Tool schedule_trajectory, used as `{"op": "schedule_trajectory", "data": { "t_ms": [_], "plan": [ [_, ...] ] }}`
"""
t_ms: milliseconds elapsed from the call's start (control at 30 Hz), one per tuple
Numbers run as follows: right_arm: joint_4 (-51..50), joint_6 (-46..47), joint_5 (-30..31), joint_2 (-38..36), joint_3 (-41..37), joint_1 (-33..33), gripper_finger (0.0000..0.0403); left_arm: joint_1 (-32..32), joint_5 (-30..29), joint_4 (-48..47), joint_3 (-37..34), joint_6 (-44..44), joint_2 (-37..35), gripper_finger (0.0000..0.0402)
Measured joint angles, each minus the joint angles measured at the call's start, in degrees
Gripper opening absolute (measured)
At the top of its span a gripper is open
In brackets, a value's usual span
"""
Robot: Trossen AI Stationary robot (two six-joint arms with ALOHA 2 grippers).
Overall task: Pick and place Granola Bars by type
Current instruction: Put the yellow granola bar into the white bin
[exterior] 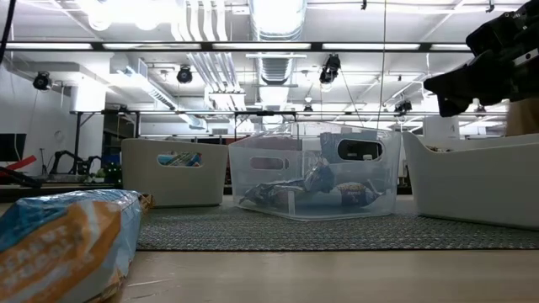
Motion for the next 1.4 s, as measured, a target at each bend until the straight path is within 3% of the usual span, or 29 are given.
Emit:
{"op": "schedule_trajectory", "data": {
  "t_ms": [267,533,633,900,1033,1167,1400],
  "plan": [
    [0.0,0.0,0.0,0.0,0.0,0.0,0.0009,-2.4,-1.4,-5.9,0.0,3.2,0.0,0.0000],
    [0.0,0.0,0.0,0.0,0.0,0.0,0.0009,-2.3,-8.4,-12.0,-0.2,8.2,-0.5,0.0000],
    [0.0,0.0,0.0,0.0,0.0,0.0,0.0008,-2.2,-9.2,-13.6,-1.7,11.9,-0.5,0.0000],
    [0.0,-0.1,0.0,0.0,0.0,0.0,0.0008,-3.1,-19.2,-13.9,-7.7,17.8,-0.5,0.0000],
    [0.0,0.0,0.0,0.0,0.0,0.0,0.0008,-3.6,-19.4,-13.5,-9.1,18.6,-0.5,0.0001],
    [0.0,0.0,0.0,0.0,0.0,0.0,0.0008,-3.6,-19.5,-13.7,-9.9,18.8,-0.5,0.0030],
    [0.0,0.0,0.0,0.0,0.0,0.0,0.0008,-3.6,-20.5,-13.0,-10.1,21.0,-0.5,0.0139]
  ]
}}
